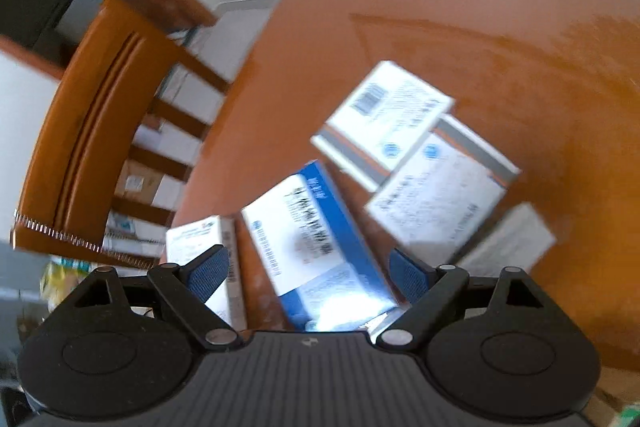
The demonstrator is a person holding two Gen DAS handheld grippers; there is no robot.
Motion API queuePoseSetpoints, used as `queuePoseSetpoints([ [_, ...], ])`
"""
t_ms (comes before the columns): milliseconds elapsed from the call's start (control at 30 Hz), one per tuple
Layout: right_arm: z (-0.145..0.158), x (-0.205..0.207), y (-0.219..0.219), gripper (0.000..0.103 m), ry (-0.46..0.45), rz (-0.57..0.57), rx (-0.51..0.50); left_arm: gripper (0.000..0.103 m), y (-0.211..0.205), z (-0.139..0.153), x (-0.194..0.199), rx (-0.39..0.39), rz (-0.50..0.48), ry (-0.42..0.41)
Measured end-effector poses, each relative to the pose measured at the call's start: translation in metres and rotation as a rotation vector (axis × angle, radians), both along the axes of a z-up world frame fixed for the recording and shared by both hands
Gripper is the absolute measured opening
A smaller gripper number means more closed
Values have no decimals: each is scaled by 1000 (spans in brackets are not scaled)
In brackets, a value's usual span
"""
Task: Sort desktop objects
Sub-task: 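Lower the right gripper over the white medicine boxes and close on one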
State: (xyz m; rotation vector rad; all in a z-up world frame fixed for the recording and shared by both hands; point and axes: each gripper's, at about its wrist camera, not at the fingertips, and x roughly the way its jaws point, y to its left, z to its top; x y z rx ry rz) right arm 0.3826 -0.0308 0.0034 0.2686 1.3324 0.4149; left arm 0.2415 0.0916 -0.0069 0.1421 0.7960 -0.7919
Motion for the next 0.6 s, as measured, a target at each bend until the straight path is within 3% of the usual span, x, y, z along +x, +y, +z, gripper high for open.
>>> queuePoseSetpoints([
  [233, -7, -9, -10, 91, 10, -27, -91, 103, 1, 0, -3, 5, 9, -18],
  [433, 6, -6, 7, 91, -127, 33, -244, 103, 5, 3, -8, 40, 100, -66],
  [600, 12, 5, 21, 91, -244, 129, -374, 103, 22, 5, -4, 56, 196, -58],
])
